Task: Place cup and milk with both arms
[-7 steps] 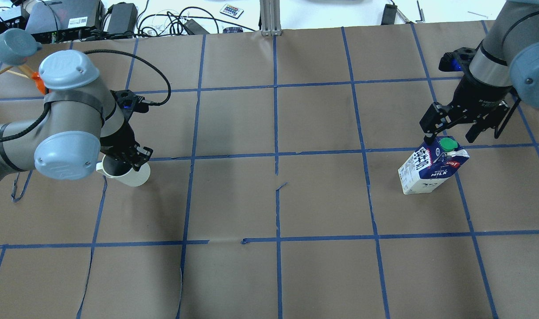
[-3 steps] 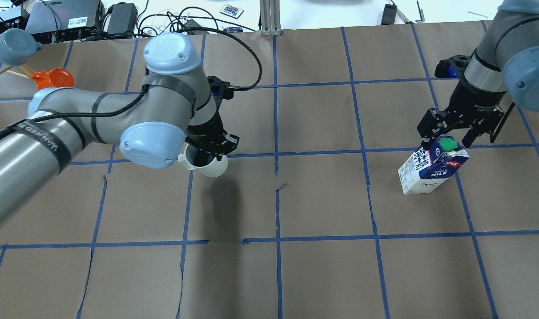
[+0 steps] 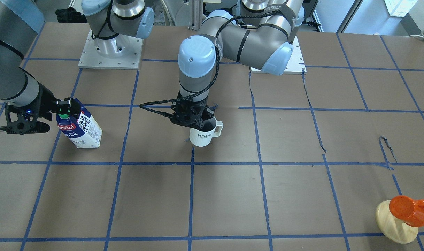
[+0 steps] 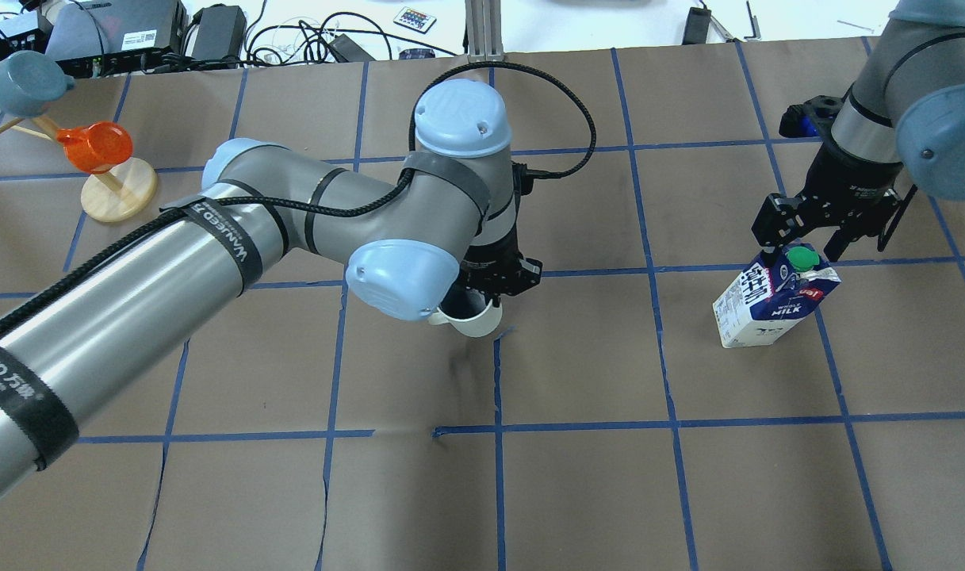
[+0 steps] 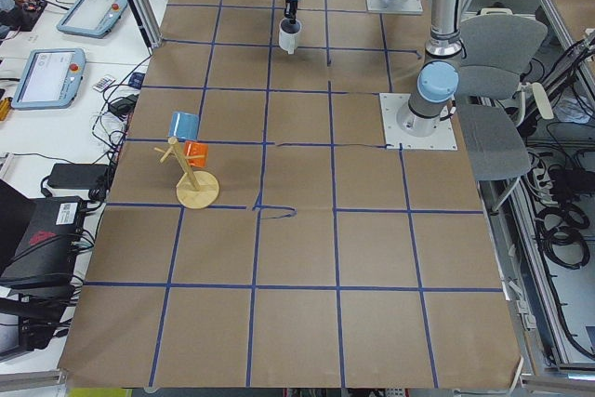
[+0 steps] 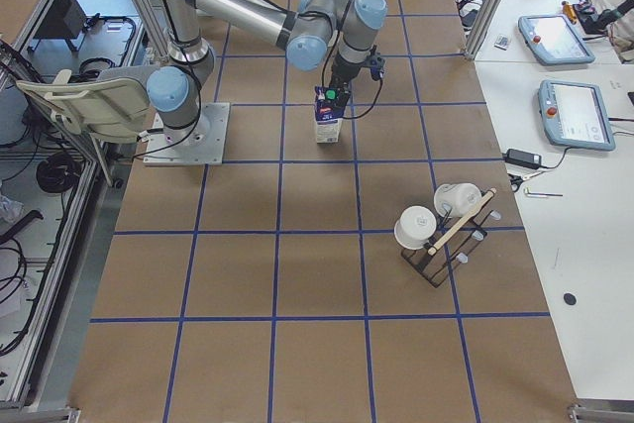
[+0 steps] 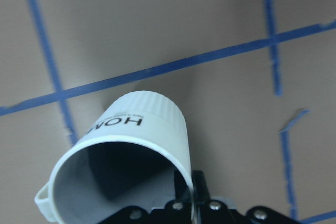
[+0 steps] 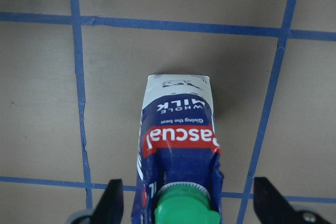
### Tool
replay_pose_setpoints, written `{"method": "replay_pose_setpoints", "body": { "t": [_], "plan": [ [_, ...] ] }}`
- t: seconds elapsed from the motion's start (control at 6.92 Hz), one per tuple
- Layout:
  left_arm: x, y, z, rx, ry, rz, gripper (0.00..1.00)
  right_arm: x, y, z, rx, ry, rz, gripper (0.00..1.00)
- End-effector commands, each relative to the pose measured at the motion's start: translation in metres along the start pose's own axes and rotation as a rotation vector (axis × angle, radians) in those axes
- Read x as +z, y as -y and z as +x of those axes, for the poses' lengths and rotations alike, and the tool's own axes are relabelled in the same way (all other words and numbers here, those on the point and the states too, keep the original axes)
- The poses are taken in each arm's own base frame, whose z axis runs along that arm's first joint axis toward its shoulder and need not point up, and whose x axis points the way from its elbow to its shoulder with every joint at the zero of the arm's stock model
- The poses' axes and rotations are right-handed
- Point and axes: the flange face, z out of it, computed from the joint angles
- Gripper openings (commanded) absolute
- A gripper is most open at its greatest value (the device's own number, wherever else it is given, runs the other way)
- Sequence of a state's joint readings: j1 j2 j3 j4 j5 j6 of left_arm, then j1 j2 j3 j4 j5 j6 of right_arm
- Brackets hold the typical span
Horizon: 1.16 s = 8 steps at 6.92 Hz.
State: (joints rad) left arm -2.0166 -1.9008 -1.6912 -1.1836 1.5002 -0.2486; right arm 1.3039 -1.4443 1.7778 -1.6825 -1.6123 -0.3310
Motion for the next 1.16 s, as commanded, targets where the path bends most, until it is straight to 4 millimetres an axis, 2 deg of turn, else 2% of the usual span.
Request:
{"method": "replay_pose_setpoints", "body": {
  "t": [0.0,0.14,0.29,0.43,0.58,0.72,0.87,1.01],
  "plan": [
    [0.017,-0.008,0.016,-0.026,0.016,-0.051,0.00,0.001,-0.001,0.000,0.013,0.002,-0.011,0.69],
    [0.024,-0.010,0.018,-0.024,0.021,-0.077,0.00,0.005,-0.004,-0.002,0.013,0.017,-0.041,0.69],
    [0.041,-0.010,0.021,-0.032,0.031,-0.110,0.11,0.006,-0.005,-0.002,0.014,0.022,-0.055,0.69],
    [0.044,-0.010,0.023,-0.030,0.028,-0.116,0.71,0.006,-0.005,-0.002,0.014,0.021,-0.057,0.70],
    [0.034,-0.010,0.024,-0.019,0.027,-0.094,0.78,0.005,-0.005,-0.002,0.014,0.022,-0.051,0.65],
    [0.014,-0.010,0.019,-0.013,0.012,-0.063,0.90,0.004,-0.004,-0.002,0.014,0.021,-0.049,0.48],
    [-0.012,-0.007,0.013,-0.022,-0.002,-0.017,0.90,0.003,-0.004,-0.002,0.015,0.021,-0.047,0.32],
    [-0.046,0.002,-0.007,-0.060,-0.019,0.039,0.91,0.000,-0.004,-0.002,0.015,0.018,-0.043,0.17]
  ]
}}
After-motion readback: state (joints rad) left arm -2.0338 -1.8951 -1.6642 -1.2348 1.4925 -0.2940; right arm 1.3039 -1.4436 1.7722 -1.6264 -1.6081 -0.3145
